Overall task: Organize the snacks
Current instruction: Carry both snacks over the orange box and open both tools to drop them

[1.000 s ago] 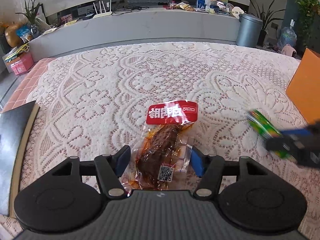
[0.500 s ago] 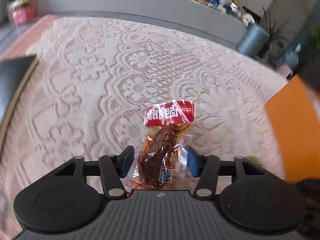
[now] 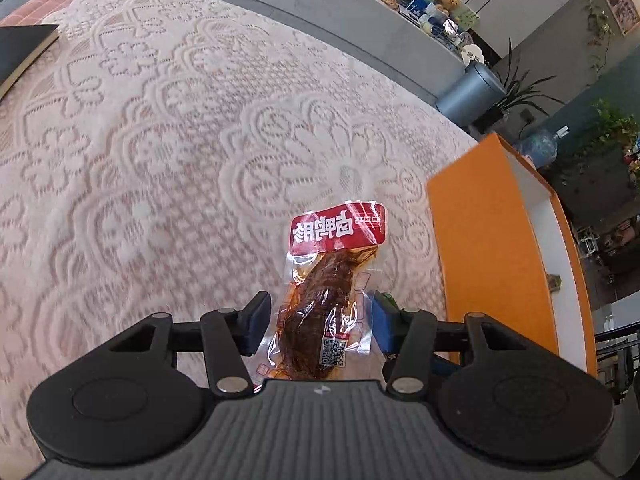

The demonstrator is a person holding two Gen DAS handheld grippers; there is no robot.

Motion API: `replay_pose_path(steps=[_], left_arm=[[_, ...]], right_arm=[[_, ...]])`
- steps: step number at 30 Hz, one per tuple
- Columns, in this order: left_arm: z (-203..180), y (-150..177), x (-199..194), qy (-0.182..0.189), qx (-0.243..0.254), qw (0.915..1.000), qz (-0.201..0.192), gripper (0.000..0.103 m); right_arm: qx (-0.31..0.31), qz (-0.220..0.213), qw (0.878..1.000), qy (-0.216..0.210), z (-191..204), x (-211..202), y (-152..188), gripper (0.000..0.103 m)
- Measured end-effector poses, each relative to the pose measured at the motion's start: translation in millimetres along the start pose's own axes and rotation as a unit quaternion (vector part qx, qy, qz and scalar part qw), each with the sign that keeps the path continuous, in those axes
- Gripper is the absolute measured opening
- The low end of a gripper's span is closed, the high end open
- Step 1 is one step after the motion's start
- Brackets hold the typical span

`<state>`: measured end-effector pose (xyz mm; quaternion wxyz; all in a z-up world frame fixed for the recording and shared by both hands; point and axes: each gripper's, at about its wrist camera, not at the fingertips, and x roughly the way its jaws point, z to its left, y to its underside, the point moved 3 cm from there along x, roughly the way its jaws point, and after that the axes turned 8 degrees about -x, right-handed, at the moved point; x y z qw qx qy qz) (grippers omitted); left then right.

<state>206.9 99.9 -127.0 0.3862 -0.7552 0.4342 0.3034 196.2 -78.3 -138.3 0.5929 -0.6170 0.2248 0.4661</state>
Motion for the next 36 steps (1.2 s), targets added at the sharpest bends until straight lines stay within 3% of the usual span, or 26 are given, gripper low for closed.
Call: replay_pose_path(steps=[9,17,27,31,36], left_arm=[[-46,27,-39,0.020,0.039,0.9986,-0.029,0.059],[-115,34,-50,0.059,0.100,0.9922,-0.047,0.059],[-216,25,-9,0.095,0.197,0.9756,-0.021,0.059],[-252,24,24,0.081,0.244,0.9662,-0.006,0.059],[-268,21,65,0.053,0.271,0.9610,0.008,0.059]], right_arm=[[0.009,-0.047,0.999,-0.013,-12,-61,31,0.020],[0.024,-0.108,0.994,0.012,-43,-125,41,0.020],[0.063,-0.124,0.986,0.088,-133,-156,48,0.020],[0.061,-0.100,0.986,0.114,-171,-147,47,0.020],[0.068,-0.062,0.989,0.116,-210,-124,41,0.020]])
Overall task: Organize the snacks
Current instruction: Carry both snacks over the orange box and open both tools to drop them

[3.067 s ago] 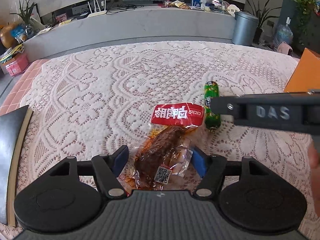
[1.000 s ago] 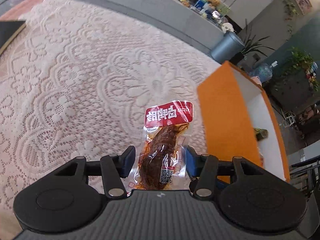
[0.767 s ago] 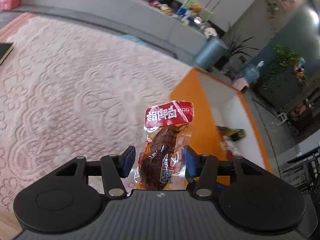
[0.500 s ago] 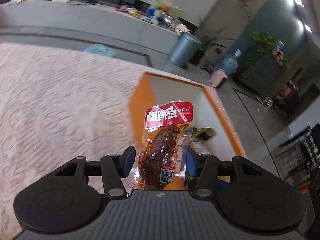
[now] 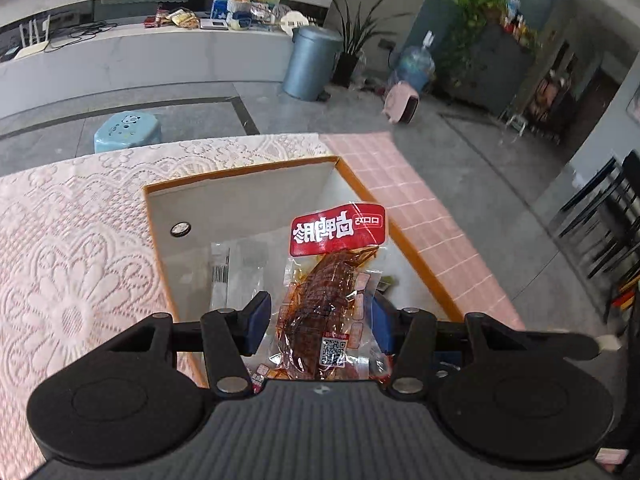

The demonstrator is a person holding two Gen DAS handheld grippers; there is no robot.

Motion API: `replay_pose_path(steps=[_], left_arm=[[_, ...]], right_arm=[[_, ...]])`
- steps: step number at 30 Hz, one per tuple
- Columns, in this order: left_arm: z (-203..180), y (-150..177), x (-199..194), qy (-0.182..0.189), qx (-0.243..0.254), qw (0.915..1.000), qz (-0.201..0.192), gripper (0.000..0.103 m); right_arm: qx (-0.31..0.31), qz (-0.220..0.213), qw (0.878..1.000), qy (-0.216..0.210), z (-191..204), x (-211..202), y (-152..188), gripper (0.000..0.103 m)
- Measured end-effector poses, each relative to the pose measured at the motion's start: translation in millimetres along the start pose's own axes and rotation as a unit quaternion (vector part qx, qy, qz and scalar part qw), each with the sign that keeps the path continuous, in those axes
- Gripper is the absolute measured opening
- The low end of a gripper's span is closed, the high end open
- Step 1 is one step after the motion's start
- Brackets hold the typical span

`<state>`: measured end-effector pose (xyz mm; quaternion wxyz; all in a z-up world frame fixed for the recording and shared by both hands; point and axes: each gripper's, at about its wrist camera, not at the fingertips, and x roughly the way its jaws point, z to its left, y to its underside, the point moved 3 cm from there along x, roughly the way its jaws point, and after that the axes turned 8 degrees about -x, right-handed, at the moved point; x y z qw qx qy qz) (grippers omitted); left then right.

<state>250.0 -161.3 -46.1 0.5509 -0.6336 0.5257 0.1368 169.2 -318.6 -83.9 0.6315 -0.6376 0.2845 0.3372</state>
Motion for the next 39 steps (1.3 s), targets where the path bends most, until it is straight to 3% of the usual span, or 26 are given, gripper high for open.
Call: replay_pose_path(steps=[7,20,39], left_arm=[[10,-13,47,-0.034,0.008,0.9988,0.033,0.059],[20,-25,85,-0.065,0.022,0.9943,0.082,0.059],[18,-20,85,-0.061,0.020,0.9937,0.092,0.064]], right_arm=[[-0.009,0.011,1.000,-0.006,-16,36,-20,0.020],[-0.040,0.018,0.999,-0.011,-19,88,-53,0.020],[-0.042,0.047,0.998,-0.014,-15,103,-51,0.022]])
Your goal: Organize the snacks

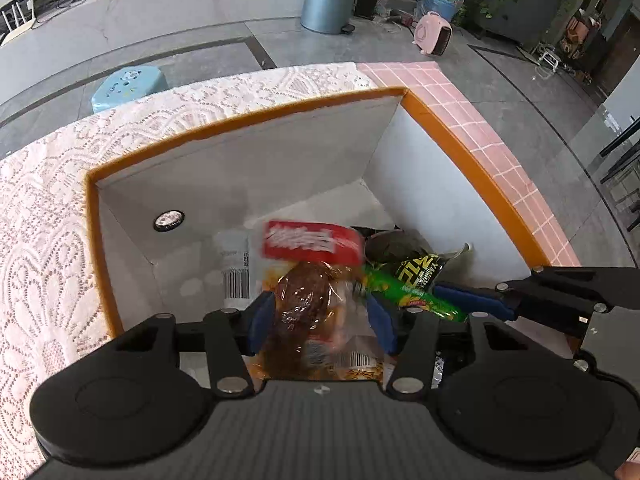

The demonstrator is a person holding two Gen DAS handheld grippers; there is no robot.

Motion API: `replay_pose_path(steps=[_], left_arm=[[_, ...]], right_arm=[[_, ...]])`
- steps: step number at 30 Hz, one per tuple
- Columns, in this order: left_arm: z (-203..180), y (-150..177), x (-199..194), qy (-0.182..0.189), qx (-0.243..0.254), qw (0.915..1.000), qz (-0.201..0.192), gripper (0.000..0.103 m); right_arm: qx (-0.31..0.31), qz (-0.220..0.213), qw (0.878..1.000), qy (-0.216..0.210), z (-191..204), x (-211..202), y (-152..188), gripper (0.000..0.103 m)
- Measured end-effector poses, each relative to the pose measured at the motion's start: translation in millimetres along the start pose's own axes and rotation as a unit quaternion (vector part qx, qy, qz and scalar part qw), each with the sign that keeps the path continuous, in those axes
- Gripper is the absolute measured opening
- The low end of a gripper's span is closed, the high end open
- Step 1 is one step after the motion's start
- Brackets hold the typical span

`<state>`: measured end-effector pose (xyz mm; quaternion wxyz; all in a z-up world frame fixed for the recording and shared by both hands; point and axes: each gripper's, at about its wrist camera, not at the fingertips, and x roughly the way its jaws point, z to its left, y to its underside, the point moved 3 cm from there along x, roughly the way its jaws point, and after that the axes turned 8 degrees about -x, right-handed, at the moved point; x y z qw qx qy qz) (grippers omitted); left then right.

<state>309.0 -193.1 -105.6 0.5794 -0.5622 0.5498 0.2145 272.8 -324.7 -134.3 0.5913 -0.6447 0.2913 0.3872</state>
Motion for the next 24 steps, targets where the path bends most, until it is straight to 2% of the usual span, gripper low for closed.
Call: replay_pose_path(steps=[6,8,16,21,24], left_arm=[[0,1,-21,0.011,-0.004,0.9998,-0.018,0.069],[0,1,-31,0.014,-0.006,0.9995,-0.027,0.070],[-3,6,-74,0.020,-0.006,0.9980,-0.060,0.071],[-6,11,-110,0.022,-0.003,0.9955,-0.092,0.071],[-7,17,-138,0.023,-0.004,0.9921,-0.123,0.072]], right_arm=[[0.001,-0.008,1.000,0.005,2,-13,-3,0.029],[0.003,-0.013,1.000,0.004,2,-19,-4,0.036],[0.005,-0.032,0.999,0.007,11,-51,-11,0.052],[0.000,-0.053,0.999,0.012,20,-81,-14,0.060],[-0.003,-0.077,0.997,0.017,28,-108,-15,0.068]])
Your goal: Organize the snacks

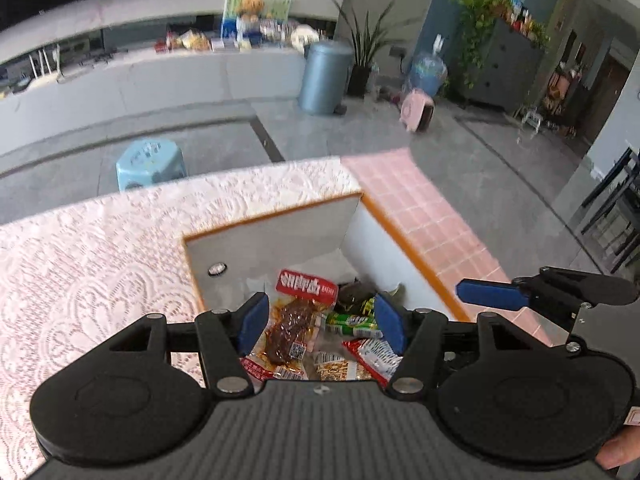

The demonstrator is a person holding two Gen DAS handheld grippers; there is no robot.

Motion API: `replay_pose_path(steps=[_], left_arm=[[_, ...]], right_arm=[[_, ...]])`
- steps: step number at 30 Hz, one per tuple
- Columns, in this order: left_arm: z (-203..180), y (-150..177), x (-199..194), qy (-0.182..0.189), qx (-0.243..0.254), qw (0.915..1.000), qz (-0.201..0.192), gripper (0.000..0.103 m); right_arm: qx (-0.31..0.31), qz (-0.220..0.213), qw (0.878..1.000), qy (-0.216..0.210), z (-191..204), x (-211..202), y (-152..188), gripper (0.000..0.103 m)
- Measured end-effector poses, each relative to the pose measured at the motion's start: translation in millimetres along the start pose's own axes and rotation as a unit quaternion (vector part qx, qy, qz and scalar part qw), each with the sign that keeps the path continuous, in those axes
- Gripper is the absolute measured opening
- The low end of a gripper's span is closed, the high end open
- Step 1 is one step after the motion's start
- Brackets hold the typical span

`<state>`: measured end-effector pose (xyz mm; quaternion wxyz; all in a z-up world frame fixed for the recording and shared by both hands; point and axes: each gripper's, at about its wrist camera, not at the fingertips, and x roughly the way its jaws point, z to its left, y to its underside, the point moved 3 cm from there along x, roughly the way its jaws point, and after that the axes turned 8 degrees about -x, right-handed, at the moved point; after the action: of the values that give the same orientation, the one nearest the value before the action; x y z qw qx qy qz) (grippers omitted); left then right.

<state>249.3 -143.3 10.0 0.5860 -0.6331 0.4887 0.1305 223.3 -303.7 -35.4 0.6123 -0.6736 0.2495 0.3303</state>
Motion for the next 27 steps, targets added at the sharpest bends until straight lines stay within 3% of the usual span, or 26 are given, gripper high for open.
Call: replay_pose_path(steps=[7,16,20,24,27], left_arm=[[-11,16,-68,-0.004,0.014,0.9960,-0.089,0.077],[-23,54,-146,-0.040,0.011,0.9786,-0.202,0.089],[-25,80,-162,-0.094,0.022,0.9606,-0.261,0.100],[-32,109,-158,-0.163,0.063,0.9474,-0.268,0.100],[-33,132,-151,-0.200,0.076,0.9407,-0.263,0.100]], right_arm=[[-0.015,-0.083,0.996,0.009,26,-70,-6,0.079],[-0.035,-0.184,0.981,0.052,59,-156,11,0.089],[-0.020,-0.211,0.975,0.065,66,-183,33,0.094],[0.022,-0.256,0.963,0.076,73,-203,65,0.100],[0.057,-0.260,0.961,0.072,78,-207,87,0.100]])
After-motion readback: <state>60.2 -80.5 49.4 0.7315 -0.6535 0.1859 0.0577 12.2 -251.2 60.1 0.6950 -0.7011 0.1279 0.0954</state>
